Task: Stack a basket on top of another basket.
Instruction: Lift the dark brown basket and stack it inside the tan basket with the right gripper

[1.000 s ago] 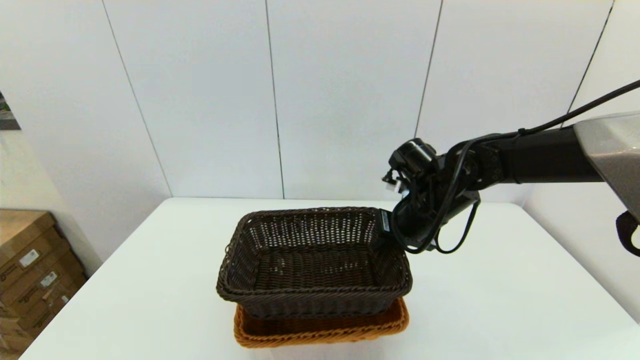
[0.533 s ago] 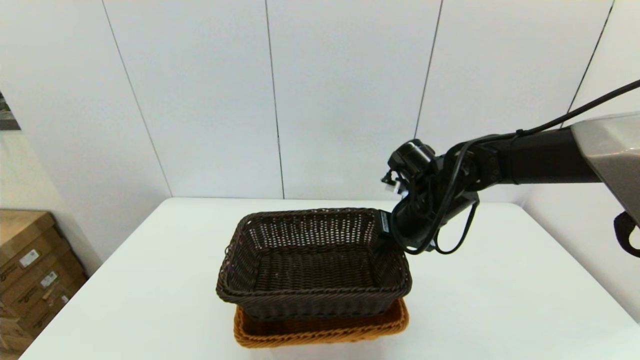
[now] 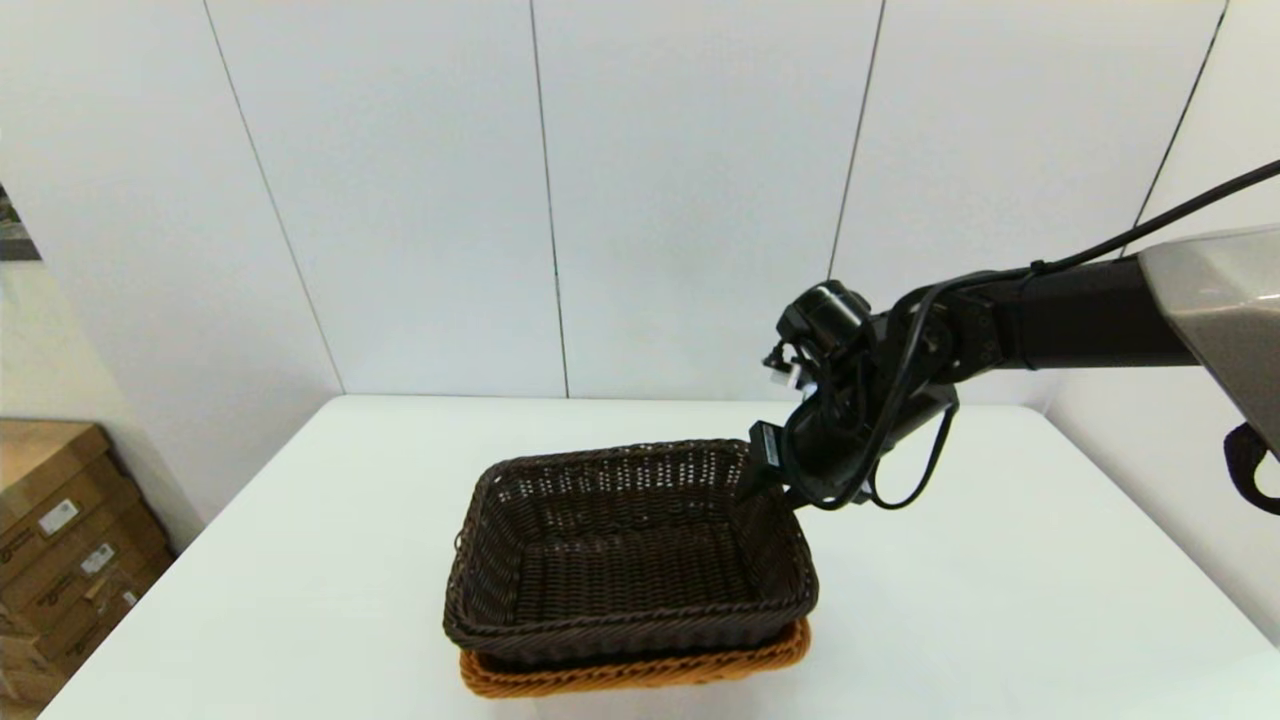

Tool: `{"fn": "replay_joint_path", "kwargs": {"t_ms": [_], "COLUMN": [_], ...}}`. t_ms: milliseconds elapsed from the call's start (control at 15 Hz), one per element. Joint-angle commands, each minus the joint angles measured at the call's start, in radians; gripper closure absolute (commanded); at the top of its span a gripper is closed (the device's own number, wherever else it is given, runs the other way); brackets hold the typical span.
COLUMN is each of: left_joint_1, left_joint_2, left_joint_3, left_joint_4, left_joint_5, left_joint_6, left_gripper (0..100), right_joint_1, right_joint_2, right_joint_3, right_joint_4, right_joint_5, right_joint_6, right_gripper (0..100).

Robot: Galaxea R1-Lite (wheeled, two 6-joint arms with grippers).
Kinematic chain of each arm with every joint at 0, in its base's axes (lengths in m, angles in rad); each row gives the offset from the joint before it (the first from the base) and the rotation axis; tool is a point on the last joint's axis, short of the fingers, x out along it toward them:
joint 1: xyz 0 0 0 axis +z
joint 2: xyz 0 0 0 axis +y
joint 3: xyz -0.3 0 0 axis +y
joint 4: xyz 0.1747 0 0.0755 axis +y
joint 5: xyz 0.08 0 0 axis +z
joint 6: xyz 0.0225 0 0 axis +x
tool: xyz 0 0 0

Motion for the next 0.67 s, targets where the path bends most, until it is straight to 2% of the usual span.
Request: {"fn": "replay_joint_path", "kwargs": {"t_ms": [67, 400, 667], "left_joint_1": [0.000, 0.000, 0.000], "left_joint_2": [0.000, 0.000, 0.000], "left_joint_3": [0.000, 0.000, 0.000], "left_joint_4": [0.000, 0.000, 0.000], "left_joint_5": [0.000, 0.000, 0.000], "left_joint_6": [0.000, 0.000, 0.000], "left_gripper": [0, 0, 0], "right_joint_1": [0.000, -0.008, -0.052], "right_joint_2": [-0.002, -0.052, -0.175], "right_joint_3": [0.000, 0.000, 0.000], "right_joint_4": [0.004, 0.004, 0.008], "right_joint_5": [0.001, 0.000, 0.000], "right_joint_6": [0.004, 0.006, 0.004], "right_gripper": [0, 0, 0]}}
